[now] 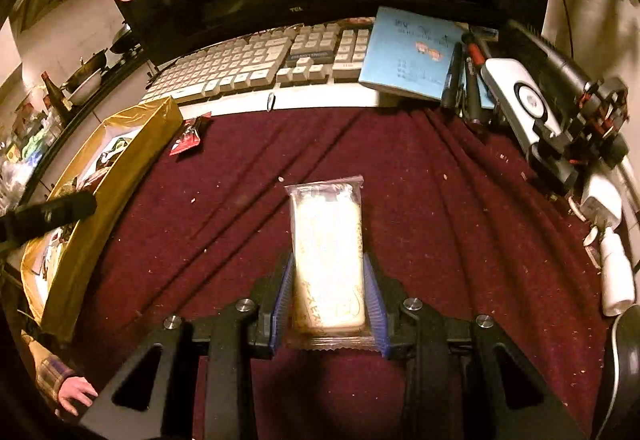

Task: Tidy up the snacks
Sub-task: 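Grasp the white-wrapped bar with the right gripper while the left grasps a red candy, then carry the white bar and red candy into the box and release both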

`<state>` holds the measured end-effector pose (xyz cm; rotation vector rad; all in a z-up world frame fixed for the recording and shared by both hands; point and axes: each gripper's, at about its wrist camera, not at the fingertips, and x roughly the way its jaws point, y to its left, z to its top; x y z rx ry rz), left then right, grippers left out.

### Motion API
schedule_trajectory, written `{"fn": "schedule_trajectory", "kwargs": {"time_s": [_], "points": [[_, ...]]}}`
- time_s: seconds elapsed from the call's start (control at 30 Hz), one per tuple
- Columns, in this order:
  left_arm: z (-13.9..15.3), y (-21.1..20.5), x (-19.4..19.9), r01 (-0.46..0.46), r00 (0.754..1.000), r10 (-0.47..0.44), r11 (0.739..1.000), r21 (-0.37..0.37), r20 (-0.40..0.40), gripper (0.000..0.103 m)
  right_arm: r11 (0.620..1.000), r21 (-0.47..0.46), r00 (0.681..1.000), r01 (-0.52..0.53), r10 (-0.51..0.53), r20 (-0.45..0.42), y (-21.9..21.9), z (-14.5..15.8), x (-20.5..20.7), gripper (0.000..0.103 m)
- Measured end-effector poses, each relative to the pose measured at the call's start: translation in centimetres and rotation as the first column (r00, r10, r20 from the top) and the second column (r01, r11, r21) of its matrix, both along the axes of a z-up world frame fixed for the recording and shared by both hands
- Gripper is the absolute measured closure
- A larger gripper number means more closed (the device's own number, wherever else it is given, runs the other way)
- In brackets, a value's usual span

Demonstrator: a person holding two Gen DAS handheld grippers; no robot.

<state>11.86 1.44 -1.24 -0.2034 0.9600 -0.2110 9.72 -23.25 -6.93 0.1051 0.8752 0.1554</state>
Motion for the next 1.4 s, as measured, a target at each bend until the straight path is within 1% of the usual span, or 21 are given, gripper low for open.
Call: {"fn": "schedule_trajectory", "kwargs": {"time_s": [0.1, 0.17, 0.27, 0.3, 0.4, 0.47, 0.5, 0.53, 0.63, 0.67, 0.7, 0.73, 0.77, 0.87, 0.97, 1.0, 1.1, 1.23, 1.3, 1.33, 1.4], "points": [[-0.4, -0.2, 2.3, 0.005, 0.999, -0.005, 1.000, -0.006, -0.045, 0.036, 1.000, -0.008, 1.000, -0.015, 0.015, 0.017, 0.3, -0.2, -0.3, 0.068], [-0.4, -0.6, 3.8, 0.021, 0.998, -0.021, 1.000, -0.002, -0.062, 0.036, 0.999, -0.006, 0.999, -0.034, 0.034, 0.021, 0.7, -0.2, -0.3, 0.068], [-0.4, -1.8, 6.1, 0.045, 0.997, -0.043, 0.998, 0.034, -0.071, 0.036, 0.999, -0.004, 0.999, -0.041, 0.041, 0.029, 0.8, -0.2, -0.2, 0.069], [-0.5, -2.6, 7.3, 0.076, 0.994, -0.072, 0.996, 0.053, -0.081, 0.036, 0.999, -0.003, 0.999, -0.042, 0.042, 0.033, 0.8, -0.2, -0.2, 0.069], [-1.0, -4.0, 10.1, 0.119, 0.986, -0.109, 0.990, 0.077, -0.122, 0.037, 0.999, 0.007, 0.998, -0.050, 0.049, 0.039, 0.8, -0.2, -0.3, 0.069], [-1.6, -4.5, 11.9, 0.103, 0.986, -0.087, 0.988, 0.113, -0.140, 0.043, 0.999, 0.014, 0.998, -0.049, 0.048, 0.047, 0.7, -0.2, -0.4, 0.069], [-1.9, -4.6, 12.7, 0.092, 0.986, -0.072, 0.987, 0.131, -0.149, 0.050, 0.999, 0.016, 0.998, -0.046, 0.045, 0.052, 0.6, -0.1, -0.4, 0.069], [-2.2, -4.6, 13.2, 0.082, 0.986, -0.059, 0.986, 0.146, -0.157, 0.053, 0.999, 0.018, 0.998, -0.040, 0.039, 0.057, 0.5, -0.1, -0.5, 0.069], [-2.8, -5.3, 14.2, 0.062, 0.990, -0.027, 0.967, 0.247, -0.141, 0.053, 0.999, 0.024, 0.997, -0.041, 0.039, 0.068, 0.4, 0.0, -0.6, 0.069], [-3.1, -5.4, 14.4, 0.062, 0.988, -0.022, 0.962, 0.266, -0.150, 0.053, 0.999, 0.025, 0.997, -0.044, 0.042, 0.067, 0.5, 0.0, -0.6, 0.069], [-3.6, -5.4, 14.8, 0.059, 0.985, -0.014, 0.962, 0.267, -0.170, 0.057, 0.999, 0.025, 0.997, -0.046, 0.044, 0.068, 0.5, -0.1, -0.6, 0.069], [-3.9, -5.2, 14.9, 0.056, 0.983, -0.009, 0.965, 0.258, -0.182, 0.063, 0.999, 0.024, 0.997, -0.046, 0.044, 0.068, 0.5, 0.0, -0.6, 0.069], [-4.3, -5.2, 15.1, 0.057, 0.981, -0.007, 0.966, 0.253, -0.194, 0.073, 0.999, 0.021, 0.997, -0.046, 0.045, 0.070, 0.6, 0.0, -0.6, 0.069], [-4.2, -5.1, 14.3, 0.063, 0.984, -0.015, 0.960, 0.274, -0.176, 0.076, 0.999, 0.012, 0.995, -0.040, 0.039, 0.088, 0.7, 0.1, -0.9, 0.069], [-4.0, -5.4, 12.9, 0.076, 0.987, -0.032, 0.959, 0.274, -0.160, 0.077, 0.999, 0.008, 0.995, -0.045, 0.044, 0.094, 0.8, 0.1, -1.0, 0.069], [-3.8, -5.4, 12.2, 0.076, 0.988, -0.036, 0.962, 0.262, -0.153, 0.077, 0.999, 0.006, 0.995, -0.045, 0.044, 0.095, 0.8, 0.2, -1.0, 0.069], [-2.1, -5.0, 8.8, 0.087, 0.992, -0.068, 0.979, 0.183, -0.107, 0.077, 0.999, 0.007, 0.994, -0.050, 0.049, 0.094, 0.8, 0.1, -1.1, 0.069], [-0.2, -4.1, 3.4, 0.116, 0.993, -0.113, 0.984, 0.136, -0.034, 0.077, 0.998, 0.008, 0.994, -0.066, 0.065, 0.086, 0.9, 0.1, -1.0, 0.069], [0.7, -2.6, 0.6, 0.097, 0.995, -0.097, 0.990, 0.101, -0.001, 0.077, 0.997, 0.005, 0.994, -0.077, 0.076, 0.085, 1.1, 0.0, -1.0, 0.069], [1.0, -1.8, -0.3, 0.082, 0.997, -0.083, 0.993, 0.089, 0.008, 0.077, 0.997, 0.004, 0.993, -0.082, 0.081, 0.084, 1.1, 0.0, -1.0, 0.069], [1.6, 0.6, -2.1, 0.032, 0.999, -0.034, 0.998, 0.058, 0.035, 0.077, 0.996, 0.006, 0.993, -0.089, 0.089, 0.083, 1.2, 0.0, -1.0, 0.069]]}}
